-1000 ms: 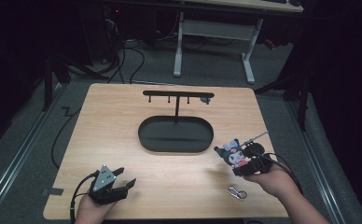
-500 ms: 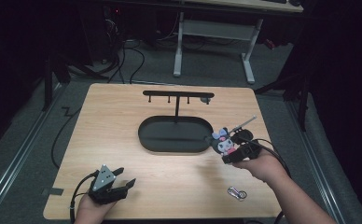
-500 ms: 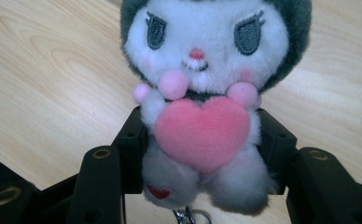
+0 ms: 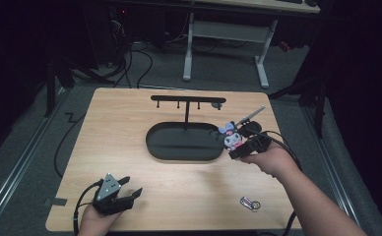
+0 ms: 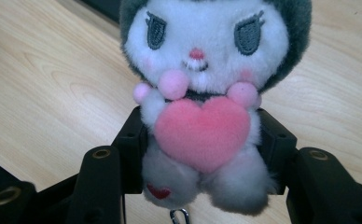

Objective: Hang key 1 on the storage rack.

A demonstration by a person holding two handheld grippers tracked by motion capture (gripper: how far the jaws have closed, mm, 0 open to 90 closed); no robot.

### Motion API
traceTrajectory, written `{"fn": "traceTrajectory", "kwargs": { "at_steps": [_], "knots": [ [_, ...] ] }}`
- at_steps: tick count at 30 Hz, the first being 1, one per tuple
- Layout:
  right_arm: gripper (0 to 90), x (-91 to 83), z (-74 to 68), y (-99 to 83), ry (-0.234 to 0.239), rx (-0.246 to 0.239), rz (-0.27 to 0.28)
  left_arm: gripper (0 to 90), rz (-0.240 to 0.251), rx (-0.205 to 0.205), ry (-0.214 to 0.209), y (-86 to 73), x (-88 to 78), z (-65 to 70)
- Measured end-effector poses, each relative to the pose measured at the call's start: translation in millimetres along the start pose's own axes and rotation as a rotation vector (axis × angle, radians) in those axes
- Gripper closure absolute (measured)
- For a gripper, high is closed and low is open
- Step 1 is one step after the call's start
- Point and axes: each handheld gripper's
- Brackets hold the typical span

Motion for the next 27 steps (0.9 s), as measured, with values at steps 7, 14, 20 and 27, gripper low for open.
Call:
{"fn": "traceTrajectory", "kwargs": {
  "at_steps": [7,14,20,27],
  "knots": [
    [48.2,-11.2,-2.5,11.8,0.0,0.016,0.023,37.2,-0.004,0.001,-0.003,0.1,-0.3,0.1],
    [48.2,-22.7,-4.5,27.9,0.012,0.024,0.045,37.2,-0.004,0.002,-0.005,-0.3,0.1,1.2],
    [48.1,-33.1,0.6,44.5,0.012,0.052,0.063,37.3,-0.003,-0.003,-0.005,-0.6,-0.8,-0.1],
    [48.1,-40.2,0.7,58.6,0.018,0.049,0.071,37.3,-0.006,-0.009,-0.006,-0.9,-0.4,-1.2]
  ]
}}
Point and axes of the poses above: each handheld gripper's, and its own axes: x roughly forward along the jaws, y roughly out of its top, z roughly to its right, and after that the axes turned 12 degrees about y, right-handed
